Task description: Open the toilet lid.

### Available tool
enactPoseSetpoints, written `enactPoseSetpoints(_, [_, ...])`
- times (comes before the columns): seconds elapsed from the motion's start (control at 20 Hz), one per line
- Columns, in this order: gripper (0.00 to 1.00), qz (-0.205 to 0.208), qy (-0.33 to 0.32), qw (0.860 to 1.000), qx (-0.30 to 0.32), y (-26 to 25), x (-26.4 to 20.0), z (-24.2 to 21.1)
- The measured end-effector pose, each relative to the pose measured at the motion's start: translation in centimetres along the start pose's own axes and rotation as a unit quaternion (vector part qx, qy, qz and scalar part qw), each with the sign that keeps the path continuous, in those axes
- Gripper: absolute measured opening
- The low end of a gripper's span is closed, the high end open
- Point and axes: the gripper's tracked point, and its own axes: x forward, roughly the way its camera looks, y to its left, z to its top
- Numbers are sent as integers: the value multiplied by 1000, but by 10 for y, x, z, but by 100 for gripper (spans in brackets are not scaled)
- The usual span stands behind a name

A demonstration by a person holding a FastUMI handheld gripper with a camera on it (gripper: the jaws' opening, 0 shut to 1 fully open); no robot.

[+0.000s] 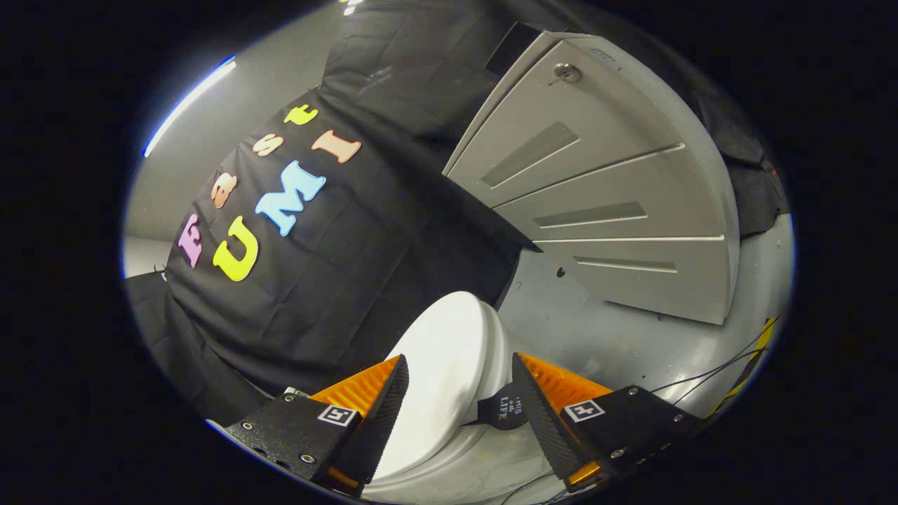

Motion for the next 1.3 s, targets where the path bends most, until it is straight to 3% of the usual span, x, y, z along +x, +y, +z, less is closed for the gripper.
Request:
enactPoseSetpoints(0.15, [91,-13,6,1000,15,-13,-2,-10])
enactPoseSetpoints(0.35, [85,1,38,998,43,-12,-1,-29])
enactPoseSetpoints(0.6, [54,12,44,996,76,-10,1,-35])
enactPoseSetpoints(0.9, [38,14,35,994,106,-9,-2,-29])
enactPoseSetpoints(0.95, [35,9,31,994,106,-10,-2,-27])
enactPoseSetpoints(1.0, [28,-33,12,994,99,-25,6,-22])
enactPoseSetpoints(1.05, [26,-10,30,993,110,-16,-5,-31])
enactPoseSetpoints(1.15, [2,-13,33,993,111,-19,2,-29])
enactPoseSetpoints(1.3, [0,-26,29,994,105,-15,6,-24])
